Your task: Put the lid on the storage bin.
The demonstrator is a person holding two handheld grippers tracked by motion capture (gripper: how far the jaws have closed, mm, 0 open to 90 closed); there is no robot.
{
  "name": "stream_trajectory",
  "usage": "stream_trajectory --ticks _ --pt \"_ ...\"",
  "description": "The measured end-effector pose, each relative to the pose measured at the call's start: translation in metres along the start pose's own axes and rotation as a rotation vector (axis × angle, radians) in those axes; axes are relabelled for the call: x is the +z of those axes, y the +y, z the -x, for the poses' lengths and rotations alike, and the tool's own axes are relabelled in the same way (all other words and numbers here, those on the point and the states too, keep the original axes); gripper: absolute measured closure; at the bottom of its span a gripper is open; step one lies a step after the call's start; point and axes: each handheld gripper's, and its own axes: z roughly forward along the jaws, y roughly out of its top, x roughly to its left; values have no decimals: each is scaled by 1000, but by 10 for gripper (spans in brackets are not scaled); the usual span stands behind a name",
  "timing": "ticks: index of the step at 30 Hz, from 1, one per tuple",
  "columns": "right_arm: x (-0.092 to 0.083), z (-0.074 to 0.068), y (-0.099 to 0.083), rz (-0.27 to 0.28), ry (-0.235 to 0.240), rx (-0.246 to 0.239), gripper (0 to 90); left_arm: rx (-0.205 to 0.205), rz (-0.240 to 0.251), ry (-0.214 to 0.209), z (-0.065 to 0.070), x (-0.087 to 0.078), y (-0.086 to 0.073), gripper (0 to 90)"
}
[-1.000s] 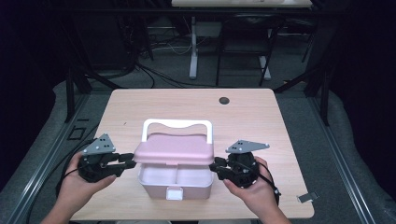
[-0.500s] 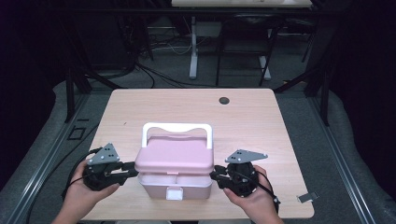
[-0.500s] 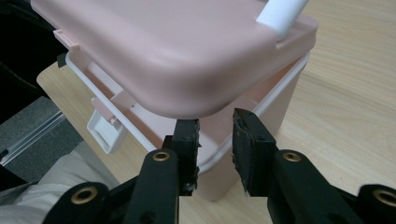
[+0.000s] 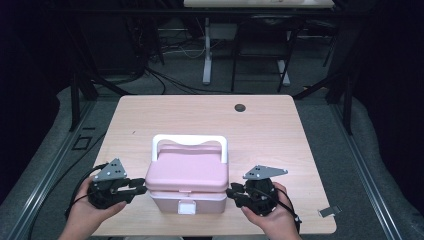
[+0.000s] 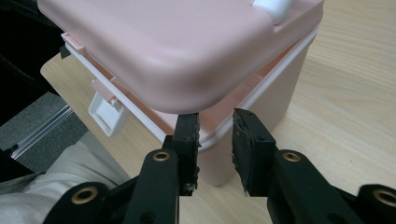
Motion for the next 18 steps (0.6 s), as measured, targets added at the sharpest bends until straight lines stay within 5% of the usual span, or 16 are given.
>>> stream_trajectory --ticks 12,18 --pt "-2 7 -7 -19 -15 23 713 -5 -45 25 -2 1 -9 701" --pt "-4 11 -9 -9 -17 44 712 -33 -23 24 -6 -2 -12 681"
